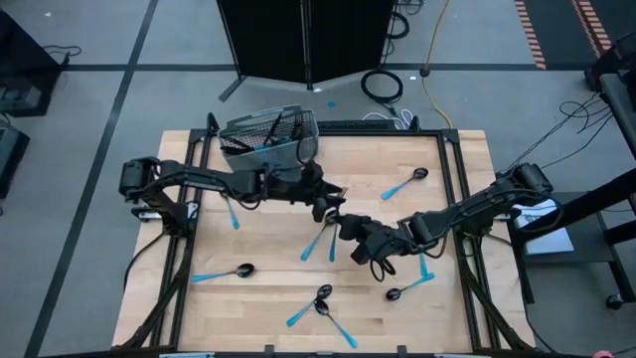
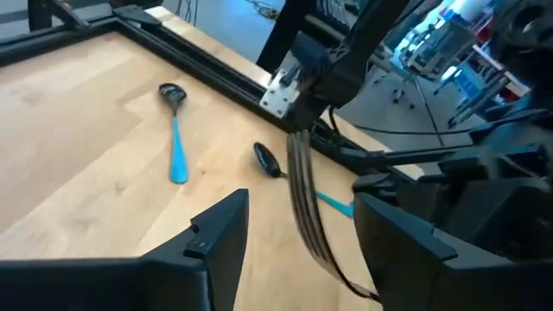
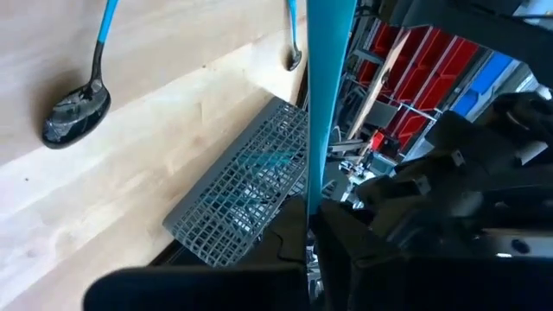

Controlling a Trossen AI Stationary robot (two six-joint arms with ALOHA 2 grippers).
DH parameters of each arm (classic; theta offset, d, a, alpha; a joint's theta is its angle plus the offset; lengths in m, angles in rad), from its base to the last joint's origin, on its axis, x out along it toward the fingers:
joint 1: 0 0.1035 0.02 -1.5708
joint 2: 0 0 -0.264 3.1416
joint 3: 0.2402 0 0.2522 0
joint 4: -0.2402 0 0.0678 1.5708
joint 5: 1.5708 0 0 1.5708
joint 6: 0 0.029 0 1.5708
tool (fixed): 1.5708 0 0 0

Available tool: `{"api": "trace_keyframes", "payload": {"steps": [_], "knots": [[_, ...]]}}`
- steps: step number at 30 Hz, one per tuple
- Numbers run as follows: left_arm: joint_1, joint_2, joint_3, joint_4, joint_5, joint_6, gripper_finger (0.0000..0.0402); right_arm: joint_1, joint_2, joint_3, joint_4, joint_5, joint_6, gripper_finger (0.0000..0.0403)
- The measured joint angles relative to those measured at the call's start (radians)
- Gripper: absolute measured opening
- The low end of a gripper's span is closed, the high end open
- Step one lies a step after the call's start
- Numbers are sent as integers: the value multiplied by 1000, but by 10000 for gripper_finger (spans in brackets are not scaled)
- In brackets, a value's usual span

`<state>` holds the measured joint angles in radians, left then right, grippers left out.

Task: Sort silverware
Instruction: Put the blue fork into the silverware basket

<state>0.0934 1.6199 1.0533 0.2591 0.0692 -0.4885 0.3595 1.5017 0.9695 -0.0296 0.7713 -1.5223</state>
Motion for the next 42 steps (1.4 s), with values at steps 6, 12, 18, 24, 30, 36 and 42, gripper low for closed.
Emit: {"api": "trace_keyframes", "payload": {"steps": [6,12,18,24,30,36,42], "knots": [[5,11,0,9,0,4,166,0,0,0,2,-18,10,0],[4,25,1,19,0,-1,64,-1,2,-2,1,-17,16,0],[3,34,2,63,-1,-10,5,1,2,-2,1,-12,28,3],[5,34,1,61,-11,10,1,3,1,-1,-2,-11,48,50],[22,27,0,63,-9,36,1,9,-34,0,-52,10,208,123],[63,-32,0,79,-8,132,0,17,-163,0,-413,53,740,175],[92,-84,-1,135,-30,243,0,8,-298,-1,-816,-189,1460,187]]}}
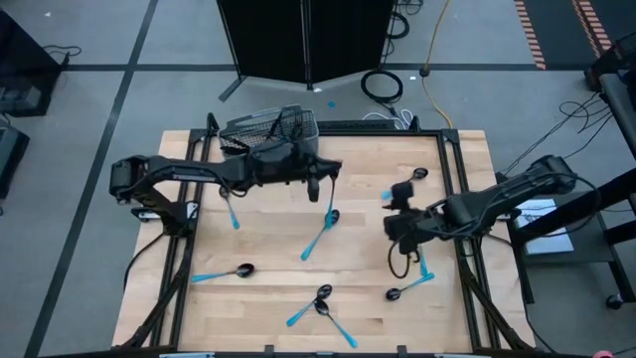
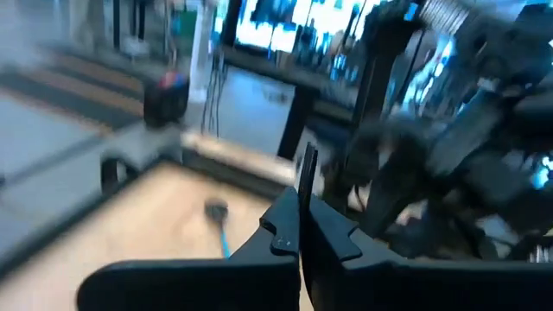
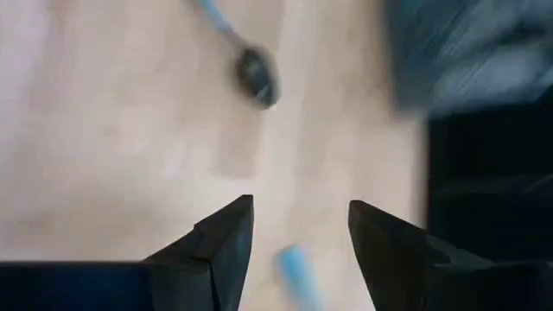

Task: Sort silverware
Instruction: Put the blue fork into the silverware basket

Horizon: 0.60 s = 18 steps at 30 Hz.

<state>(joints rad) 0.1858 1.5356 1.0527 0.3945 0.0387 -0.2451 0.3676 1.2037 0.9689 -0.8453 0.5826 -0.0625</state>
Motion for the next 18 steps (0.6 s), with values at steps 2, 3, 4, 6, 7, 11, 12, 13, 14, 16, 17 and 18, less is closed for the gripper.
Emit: {"api": "trace_keyframes", "payload": {"steps": [2,3,4,6,7,11,12,13,14,16,17,18], "knots": [[11,-21,0,29,-1,30,0,0,-28,-20,-35,-72,159,187],[18,-35,0,27,-2,40,0,2,-42,-39,-31,-99,211,187],[25,-44,0,34,-3,44,0,7,-54,-62,-17,-127,252,187],[37,-73,0,40,-3,44,0,23,-74,-128,38,-167,301,187],[43,-92,0,34,-4,45,0,32,-82,-165,79,-172,317,187],[60,-166,1,19,-4,62,0,64,-100,-290,265,-173,338,181],[64,-188,1,-3,-4,80,0,69,-100,-313,317,-174,338,178],[65,-207,1,-12,-5,100,0,73,-99,-330,363,-174,338,175],[69,-230,1,-33,-13,117,0,75,-99,-344,408,-174,337,173],[78,-284,1,-111,-41,143,0,79,-97,-366,498,-173,332,170],[81,-305,1,-140,-63,162,0,80,-96,-375,539,-173,323,170],[85,-326,1,-179,-86,182,0,80,-95,-384,580,-174,310,170]]}}
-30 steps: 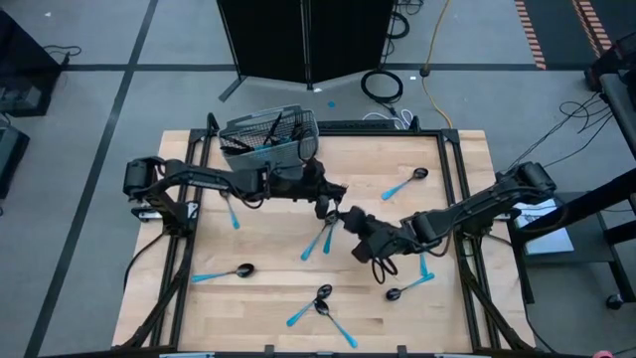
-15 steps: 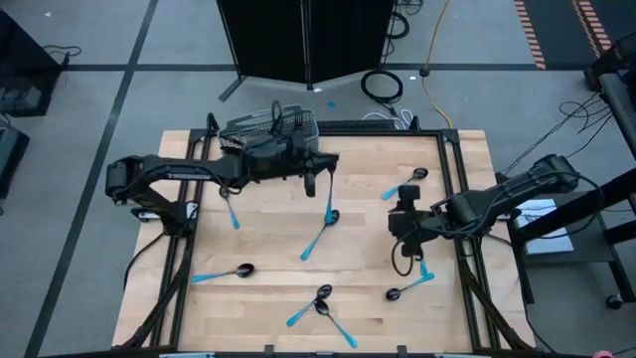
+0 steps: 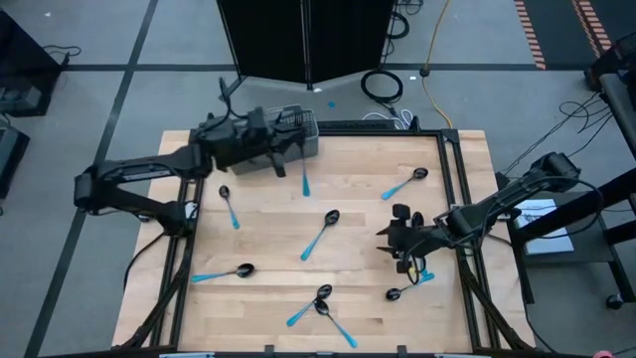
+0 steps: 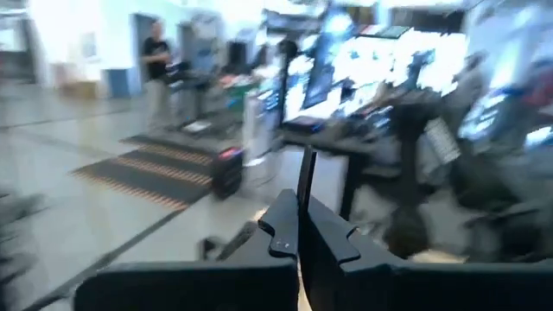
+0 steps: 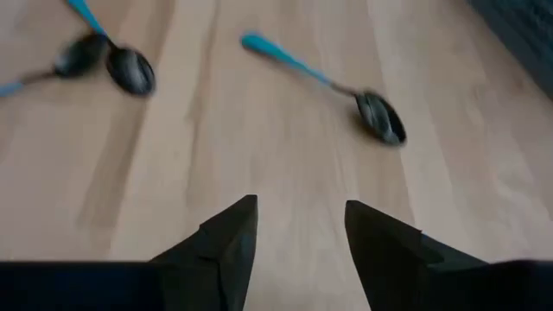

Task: Sort silverware
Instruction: Put the blue fork into the silverware basket

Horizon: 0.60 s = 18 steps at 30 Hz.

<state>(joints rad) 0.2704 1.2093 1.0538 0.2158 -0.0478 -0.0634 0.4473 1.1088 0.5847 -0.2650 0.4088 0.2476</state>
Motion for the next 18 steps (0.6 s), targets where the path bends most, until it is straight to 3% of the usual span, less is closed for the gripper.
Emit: {"api": "trace_keyframes", "payload": {"steps": [6,11,18], "knots": [[22,-79,-14,-184,-102,41,0,0,0,-26,106,3,-51,170],[43,-134,-138,-72,-190,13,0,0,2,-26,122,4,-51,169],[83,-288,-318,59,-193,16,0,0,2,-26,120,6,-58,169]]}}
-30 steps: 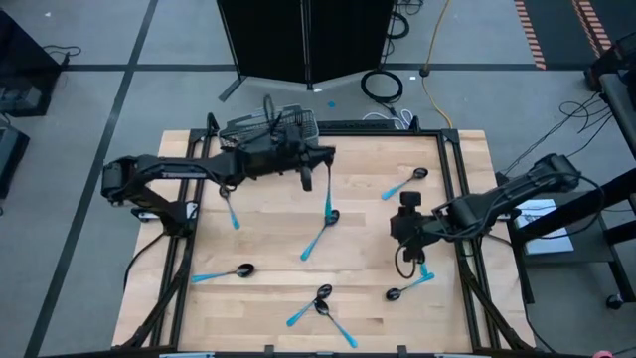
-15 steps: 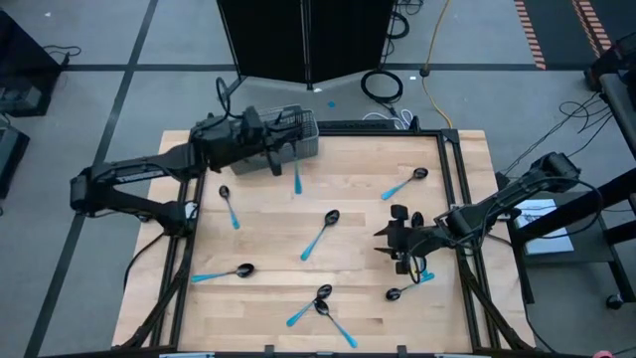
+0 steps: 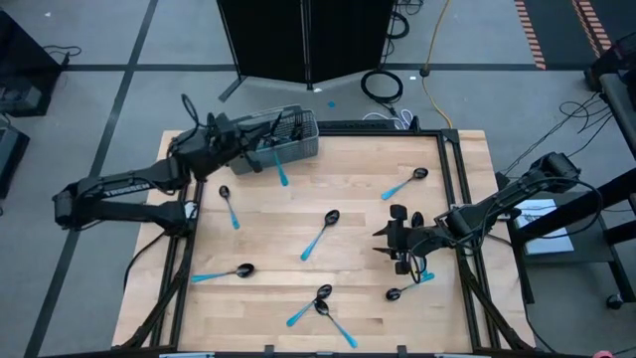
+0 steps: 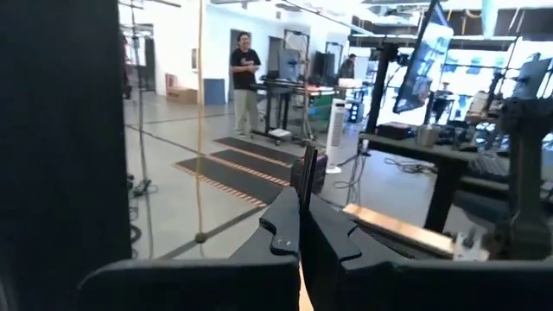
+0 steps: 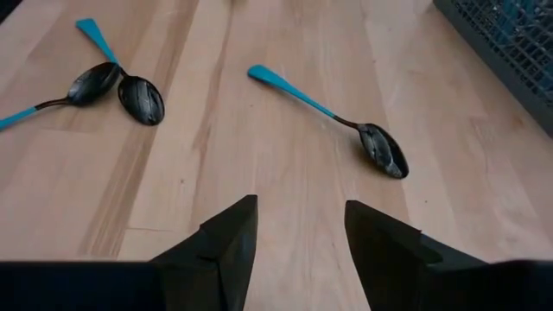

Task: Sort silverware
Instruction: Put the blue fork into the silverware basket

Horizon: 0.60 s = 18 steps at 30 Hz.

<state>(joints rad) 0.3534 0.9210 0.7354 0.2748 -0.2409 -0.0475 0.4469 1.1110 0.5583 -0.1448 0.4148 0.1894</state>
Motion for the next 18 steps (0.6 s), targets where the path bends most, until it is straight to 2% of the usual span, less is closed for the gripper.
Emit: {"api": "trace_keyframes", "payload": {"steps": [9,14,18], "knots": [[88,-123,-80,11,34,54,0,-15,0,0,23,4,-29,169],[128,-108,-92,18,37,110,0,-23,12,0,56,5,-58,169],[191,-38,-92,121,3,205,0,-30,46,0,112,2,-117,169]]}}
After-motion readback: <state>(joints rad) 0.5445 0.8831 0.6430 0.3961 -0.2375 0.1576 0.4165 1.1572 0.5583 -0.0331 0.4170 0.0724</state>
